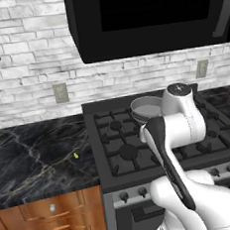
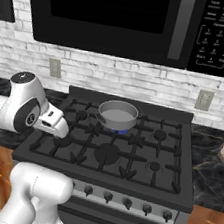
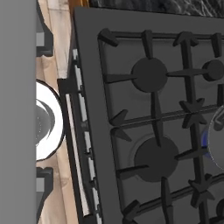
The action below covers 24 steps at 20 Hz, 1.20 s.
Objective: Turn on the burner for the pot on the stove. Wait thirty seconds for the pot to heat up. Then add the lemon wedge to the pot.
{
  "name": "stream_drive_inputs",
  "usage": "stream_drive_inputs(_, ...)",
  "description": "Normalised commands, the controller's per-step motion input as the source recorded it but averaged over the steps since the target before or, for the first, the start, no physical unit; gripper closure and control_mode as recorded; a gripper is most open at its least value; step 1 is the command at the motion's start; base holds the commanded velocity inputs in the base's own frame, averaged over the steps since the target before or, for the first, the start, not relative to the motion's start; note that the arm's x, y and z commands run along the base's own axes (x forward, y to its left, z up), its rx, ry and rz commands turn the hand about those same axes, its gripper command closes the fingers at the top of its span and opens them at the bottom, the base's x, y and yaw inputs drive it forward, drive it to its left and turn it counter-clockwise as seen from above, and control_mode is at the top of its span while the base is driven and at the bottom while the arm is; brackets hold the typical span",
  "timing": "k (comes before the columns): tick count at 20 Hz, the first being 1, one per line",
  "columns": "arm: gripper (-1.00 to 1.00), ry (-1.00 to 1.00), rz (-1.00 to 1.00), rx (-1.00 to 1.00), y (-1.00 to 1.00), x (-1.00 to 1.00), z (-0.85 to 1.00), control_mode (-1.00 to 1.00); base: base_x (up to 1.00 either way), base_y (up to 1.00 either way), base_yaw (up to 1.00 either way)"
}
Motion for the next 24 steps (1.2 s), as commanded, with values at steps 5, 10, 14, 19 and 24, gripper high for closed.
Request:
stream_drive_inputs(5,-1.00,0.03,0.05,0.00,0.15,0.15,0.00,-1.00,0.00,0.00,0.00)
stream_drive_inputs(10,-1.00,0.00,0.16,0.00,0.31,0.28,0.00,-1.00,0.00,0.00,0.00)
stream_drive_inputs(14,-1.00,0.00,0.16,0.00,0.32,0.19,0.00,-1.00,0.00,0.00,0.00)
stream_drive_inputs(19,-1.00,0.00,0.04,0.00,0.45,0.12,0.00,-1.00,0.00,0.00,0.00)
stream_drive_inputs(24,-1.00,0.05,-0.24,-0.03,0.59,0.83,0.00,-1.00,0.00,0.00,0.00)
